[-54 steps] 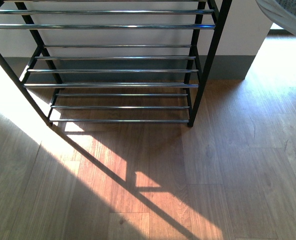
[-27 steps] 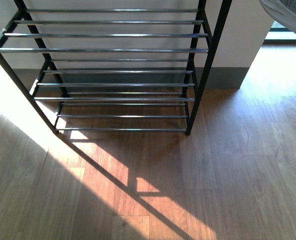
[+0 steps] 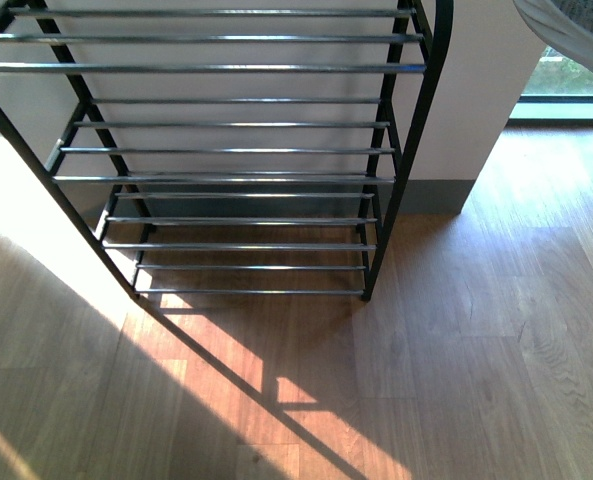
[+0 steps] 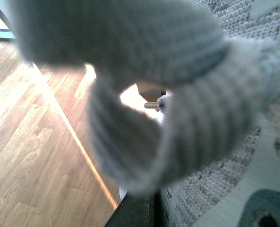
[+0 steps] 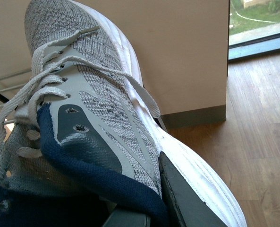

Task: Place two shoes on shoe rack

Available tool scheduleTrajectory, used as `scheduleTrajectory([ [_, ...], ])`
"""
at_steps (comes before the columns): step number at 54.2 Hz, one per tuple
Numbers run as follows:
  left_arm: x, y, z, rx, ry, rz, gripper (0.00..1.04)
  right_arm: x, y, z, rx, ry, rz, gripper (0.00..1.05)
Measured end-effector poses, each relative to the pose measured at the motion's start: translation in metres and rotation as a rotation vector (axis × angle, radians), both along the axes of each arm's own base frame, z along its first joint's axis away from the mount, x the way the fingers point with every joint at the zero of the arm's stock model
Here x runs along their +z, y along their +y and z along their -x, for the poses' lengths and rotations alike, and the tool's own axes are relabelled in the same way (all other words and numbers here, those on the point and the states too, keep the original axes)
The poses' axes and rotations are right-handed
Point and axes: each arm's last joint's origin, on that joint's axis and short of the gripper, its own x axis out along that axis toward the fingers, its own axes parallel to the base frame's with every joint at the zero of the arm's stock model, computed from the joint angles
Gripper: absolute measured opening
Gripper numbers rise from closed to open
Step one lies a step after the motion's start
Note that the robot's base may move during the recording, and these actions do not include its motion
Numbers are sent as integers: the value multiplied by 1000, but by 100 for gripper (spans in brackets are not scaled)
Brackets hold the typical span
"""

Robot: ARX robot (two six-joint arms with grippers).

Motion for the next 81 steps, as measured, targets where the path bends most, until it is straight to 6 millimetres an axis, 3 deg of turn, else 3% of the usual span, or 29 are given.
scheduleTrajectory([
  [29,0,0,0,0,0,0,3,0,0,0,0,0,0,1],
  [36,0,0,0,1,0,0,3,7,7,-6,141,-92,-47,1],
  [42,0,0,0,-2,0,1,3,12,30,-23,190,32,-109,1],
  [55,0,0,0,0,0,0,3,0,89,-59,193,221,-112,1],
  [68,0,0,0,0,0,0,3,-28,173,-113,169,347,-115,1],
  [81,0,0,0,0,0,0,3,-64,203,-165,59,420,-87,1],
])
